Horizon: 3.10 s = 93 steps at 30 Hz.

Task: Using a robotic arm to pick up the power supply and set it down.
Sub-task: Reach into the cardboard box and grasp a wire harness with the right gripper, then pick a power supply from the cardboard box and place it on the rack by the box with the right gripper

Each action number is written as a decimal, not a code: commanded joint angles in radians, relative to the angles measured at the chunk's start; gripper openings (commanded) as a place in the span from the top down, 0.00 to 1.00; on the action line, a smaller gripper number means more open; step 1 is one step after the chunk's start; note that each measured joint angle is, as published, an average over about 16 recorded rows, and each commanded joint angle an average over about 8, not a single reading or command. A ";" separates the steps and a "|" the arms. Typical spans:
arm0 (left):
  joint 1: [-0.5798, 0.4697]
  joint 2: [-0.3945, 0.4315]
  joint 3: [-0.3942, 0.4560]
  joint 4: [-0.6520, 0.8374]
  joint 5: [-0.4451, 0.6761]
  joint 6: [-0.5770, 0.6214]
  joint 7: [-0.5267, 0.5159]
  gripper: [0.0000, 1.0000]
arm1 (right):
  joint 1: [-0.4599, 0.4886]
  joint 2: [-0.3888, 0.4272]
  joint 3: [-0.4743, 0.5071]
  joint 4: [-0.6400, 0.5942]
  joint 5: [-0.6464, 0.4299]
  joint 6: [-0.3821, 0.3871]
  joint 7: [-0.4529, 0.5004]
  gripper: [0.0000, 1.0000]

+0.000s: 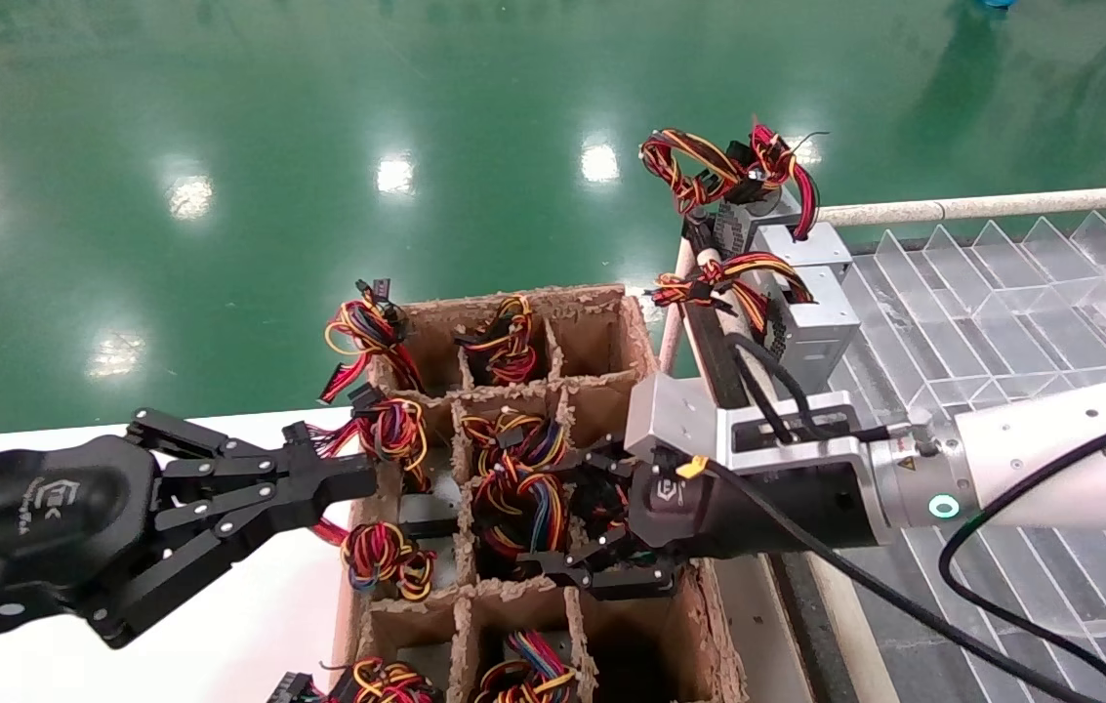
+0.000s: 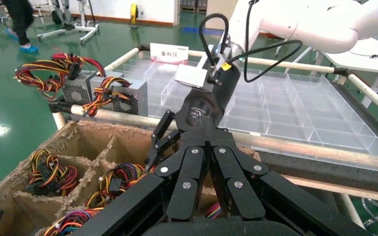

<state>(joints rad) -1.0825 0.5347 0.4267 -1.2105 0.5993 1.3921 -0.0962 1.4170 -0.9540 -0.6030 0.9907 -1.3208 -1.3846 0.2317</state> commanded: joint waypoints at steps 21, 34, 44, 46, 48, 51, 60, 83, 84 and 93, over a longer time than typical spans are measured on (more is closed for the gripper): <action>0.000 0.000 0.000 0.000 0.000 0.000 0.000 1.00 | -0.016 0.004 -0.005 0.032 -0.028 0.036 -0.002 1.00; 0.000 0.000 0.000 0.000 0.000 0.000 0.000 1.00 | -0.012 0.037 0.065 0.037 0.112 -0.013 -0.014 1.00; 0.000 0.000 0.000 0.000 0.000 0.000 0.000 1.00 | 0.035 0.063 0.192 -0.082 0.356 -0.114 -0.055 1.00; 0.000 0.000 0.000 0.000 0.000 0.000 0.000 1.00 | 0.056 0.071 0.218 -0.103 0.392 -0.127 -0.070 1.00; 0.000 0.000 0.000 0.000 0.000 0.000 0.000 1.00 | 0.079 0.081 0.241 -0.120 0.418 -0.133 -0.086 1.00; 0.000 0.000 0.000 0.000 0.000 0.000 0.000 1.00 | 0.113 0.100 0.270 -0.138 0.443 -0.134 -0.110 1.00; 0.000 0.000 0.000 0.000 0.000 0.000 0.000 1.00 | 0.189 0.178 0.307 -0.155 0.423 -0.100 -0.153 1.00; 0.000 0.000 0.000 0.000 0.000 0.000 0.000 1.00 | 0.450 0.287 0.259 -0.452 0.151 0.036 -0.294 1.00; 0.000 0.000 0.000 0.000 0.000 0.000 0.000 1.00 | 0.463 0.283 0.255 -0.478 0.139 0.043 -0.308 1.00; 0.000 0.000 0.000 0.000 0.000 0.000 0.000 1.00 | 0.558 0.228 0.221 -0.693 0.055 0.134 -0.435 1.00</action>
<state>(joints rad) -1.0825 0.5346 0.4267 -1.2105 0.5993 1.3921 -0.0962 1.9690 -0.7266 -0.3781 0.2990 -1.2597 -1.2290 -0.1987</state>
